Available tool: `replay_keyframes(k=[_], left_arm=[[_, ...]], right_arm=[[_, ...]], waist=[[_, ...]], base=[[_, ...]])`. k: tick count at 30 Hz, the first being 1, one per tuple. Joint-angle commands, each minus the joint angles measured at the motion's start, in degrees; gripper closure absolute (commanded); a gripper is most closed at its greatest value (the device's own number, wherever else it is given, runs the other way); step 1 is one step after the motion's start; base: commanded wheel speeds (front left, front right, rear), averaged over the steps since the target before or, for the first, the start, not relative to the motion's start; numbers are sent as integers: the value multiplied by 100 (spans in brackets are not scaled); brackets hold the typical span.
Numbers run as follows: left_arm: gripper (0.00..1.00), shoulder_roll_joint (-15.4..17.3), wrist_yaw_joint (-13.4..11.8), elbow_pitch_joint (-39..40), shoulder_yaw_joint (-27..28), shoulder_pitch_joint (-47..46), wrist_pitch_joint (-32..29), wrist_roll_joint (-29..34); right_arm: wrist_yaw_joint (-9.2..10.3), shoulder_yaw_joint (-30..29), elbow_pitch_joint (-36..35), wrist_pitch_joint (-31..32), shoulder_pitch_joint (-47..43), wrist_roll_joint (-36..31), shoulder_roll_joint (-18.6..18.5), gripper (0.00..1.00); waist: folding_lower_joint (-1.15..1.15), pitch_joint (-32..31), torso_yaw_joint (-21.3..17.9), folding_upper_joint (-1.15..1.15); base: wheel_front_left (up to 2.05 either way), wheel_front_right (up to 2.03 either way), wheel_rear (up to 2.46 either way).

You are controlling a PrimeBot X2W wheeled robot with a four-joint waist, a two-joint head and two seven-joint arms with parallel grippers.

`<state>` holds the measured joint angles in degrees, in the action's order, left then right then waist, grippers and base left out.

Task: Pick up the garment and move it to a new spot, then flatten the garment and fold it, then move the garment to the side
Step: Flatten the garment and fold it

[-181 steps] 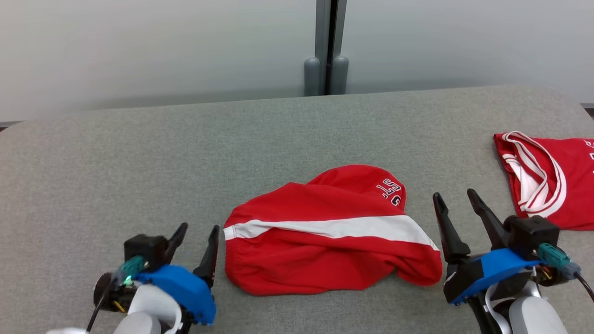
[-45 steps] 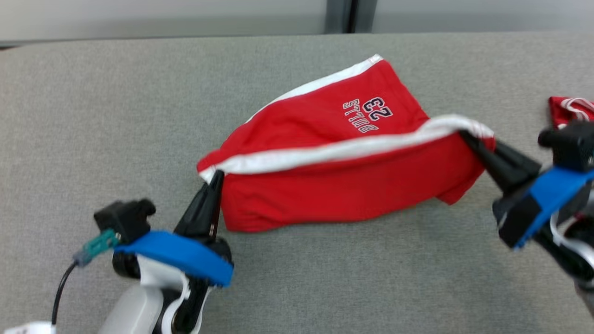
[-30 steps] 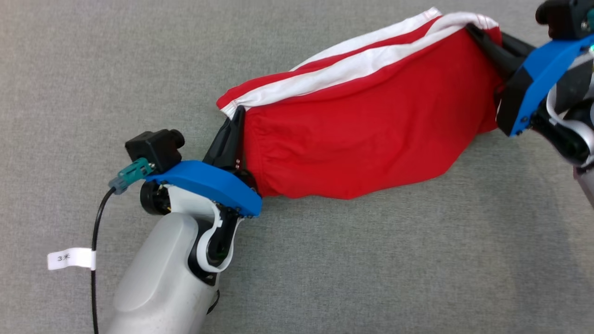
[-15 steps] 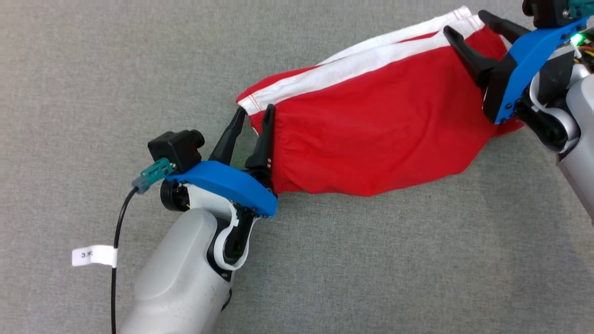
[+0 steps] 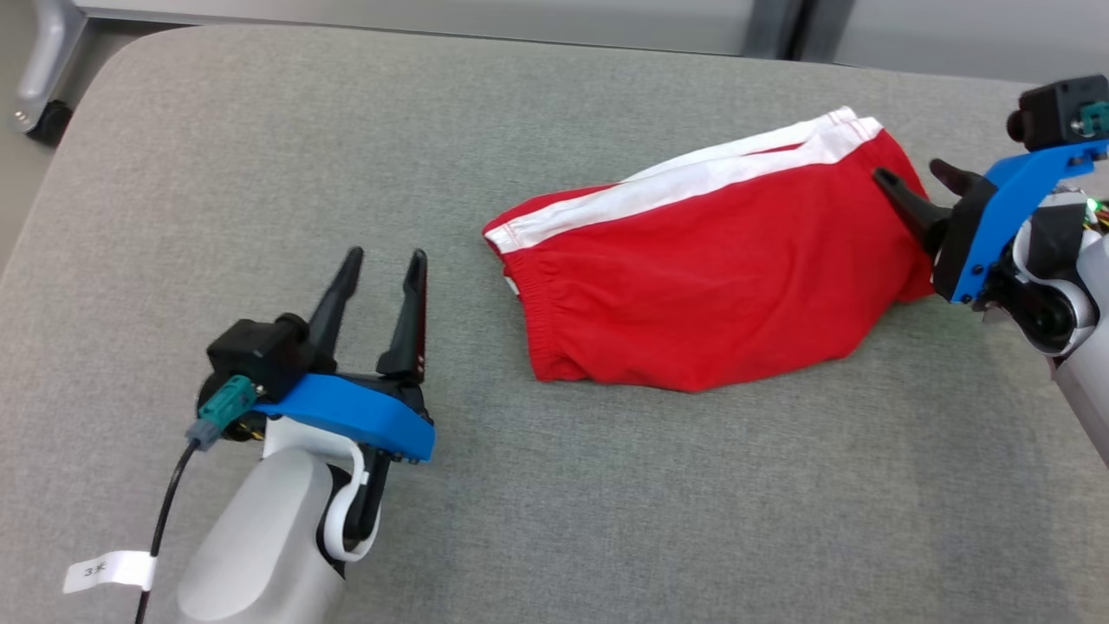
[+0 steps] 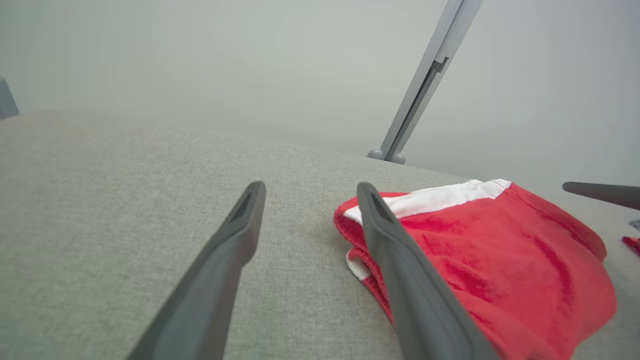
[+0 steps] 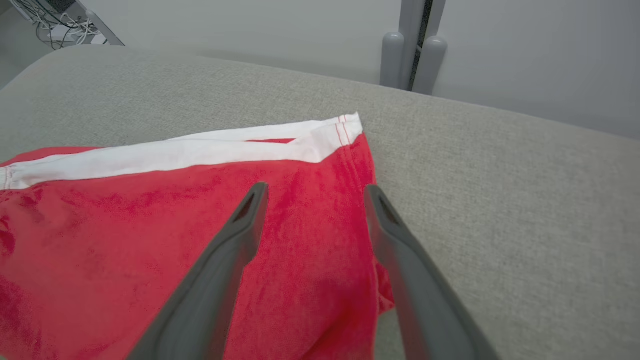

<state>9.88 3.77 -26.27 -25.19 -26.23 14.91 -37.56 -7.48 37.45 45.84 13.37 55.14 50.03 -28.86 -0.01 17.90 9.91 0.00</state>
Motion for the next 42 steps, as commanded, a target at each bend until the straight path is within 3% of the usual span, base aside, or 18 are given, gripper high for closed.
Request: replay_keyframes(k=[1, 11, 16, 20, 21, 22, 33, 42], left_arm=[[0, 21, -81, 238, 118, 51, 30, 412], [0, -132, 69, 782, 512, 362, 31, 1354], [0, -245, 169, 868, 638, 415, 32, 1583], [0, -286, 225, 873, 755, 457, 32, 1679], [0, -299, 229, 871, 789, 470, 32, 1699], [0, -304, 237, 854, 818, 483, 33, 1712], [0, -225, 318, 769, 1016, 756, 33, 1845], [0, -71, 334, 706, 929, 1086, 25, 1801]], right_arm=[[-3, -159, 232, -53, -95, 78, 27, 0], [-3, -570, 1438, -226, 277, -270, 131, 0], [-3, -676, 2338, -292, 586, -627, 341, 0], [-15, -604, 2612, -201, 546, -780, 665, 0], [-16, -609, 2647, -228, 525, -783, 710, 32], [-17, -622, 2676, -244, 510, -794, 739, 100], [-2, -905, 2774, -1055, 414, -925, 608, 100], [-2, -1019, 2813, -1527, 185, -1409, 181, 100]], waist=[[1, 42, 132, 0], [1, 376, 625, 0], [1, 507, 772, 0], [1, 531, 775, 0], [1, 525, 755, 0], [1, 516, 732, 0], [1, 114, 256, 0], [1, -431, -147, 0]], base=[[0, 0, 0], [0, 0, 0], [0, 0, 0], [0, 0, 0], [0, 0, 0], [0, 0, 0], [0, 0, 0], [0, 0, 0]])
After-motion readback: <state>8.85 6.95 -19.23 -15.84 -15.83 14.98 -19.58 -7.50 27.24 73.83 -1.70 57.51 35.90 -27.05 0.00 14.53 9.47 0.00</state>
